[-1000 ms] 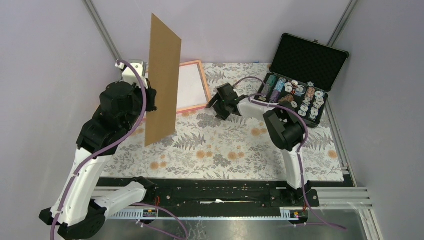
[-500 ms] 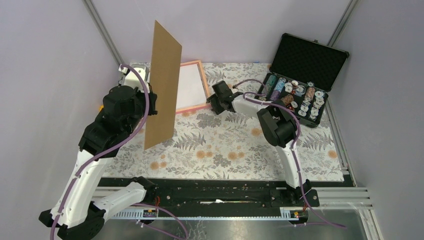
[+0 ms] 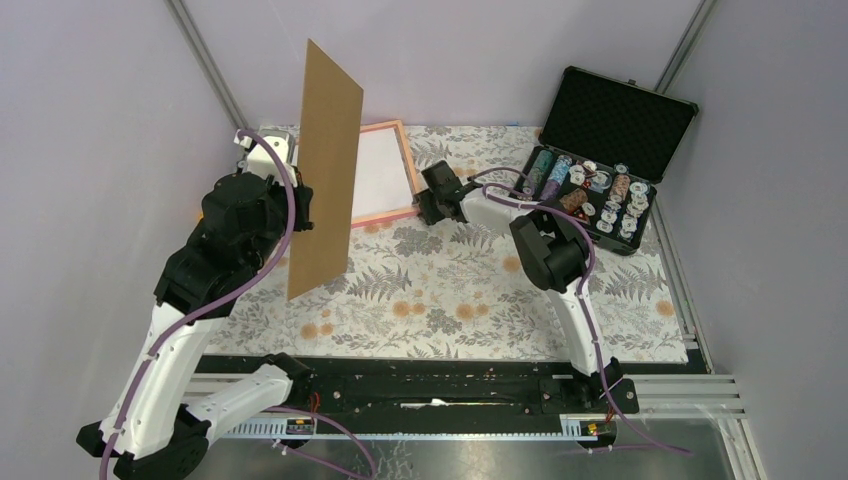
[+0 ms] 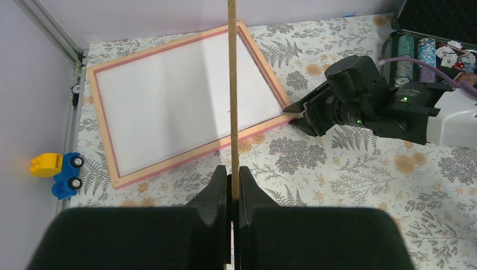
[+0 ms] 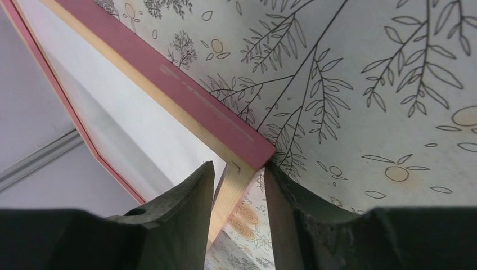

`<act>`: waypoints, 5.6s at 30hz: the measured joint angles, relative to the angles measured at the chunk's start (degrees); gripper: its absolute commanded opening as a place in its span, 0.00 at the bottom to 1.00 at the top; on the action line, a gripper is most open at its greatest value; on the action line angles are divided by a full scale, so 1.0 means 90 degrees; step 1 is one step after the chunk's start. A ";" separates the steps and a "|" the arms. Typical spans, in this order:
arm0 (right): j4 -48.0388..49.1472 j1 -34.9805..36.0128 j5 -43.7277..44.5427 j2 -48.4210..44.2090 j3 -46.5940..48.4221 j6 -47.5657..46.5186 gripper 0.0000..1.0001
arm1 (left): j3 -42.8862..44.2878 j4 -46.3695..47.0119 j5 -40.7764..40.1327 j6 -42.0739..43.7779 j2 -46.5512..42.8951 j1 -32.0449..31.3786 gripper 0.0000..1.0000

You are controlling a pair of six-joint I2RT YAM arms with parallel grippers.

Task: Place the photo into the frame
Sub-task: Move the photo frame to the center of the board, then turn over the photo frame item on the photo frame.

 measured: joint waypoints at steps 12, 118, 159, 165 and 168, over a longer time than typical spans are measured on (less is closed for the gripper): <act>-0.0544 0.0005 0.0017 0.0114 0.0304 0.0182 0.14 | 0.0000 -0.0007 0.0083 -0.0005 0.0005 0.0000 0.00; 0.2800 -0.2623 -0.2482 -0.2159 -0.4002 -0.4561 0.00 | -0.2492 0.4078 -0.3291 0.4456 0.4420 -0.2463 0.00; 0.3109 -0.2652 -0.2805 -0.2154 -0.4167 -0.4461 0.00 | -0.2176 0.2370 -0.1872 0.2560 0.5139 -0.2599 0.98; 0.3177 -0.2657 -0.2822 -0.2152 -0.4199 -0.4442 0.00 | -0.1906 0.1999 -0.1513 0.2052 0.5200 -0.2594 0.99; 0.3186 -0.2669 -0.2858 -0.2140 -0.4199 -0.4435 0.00 | -0.1654 0.1809 -0.1039 0.1688 0.5192 -0.2586 0.99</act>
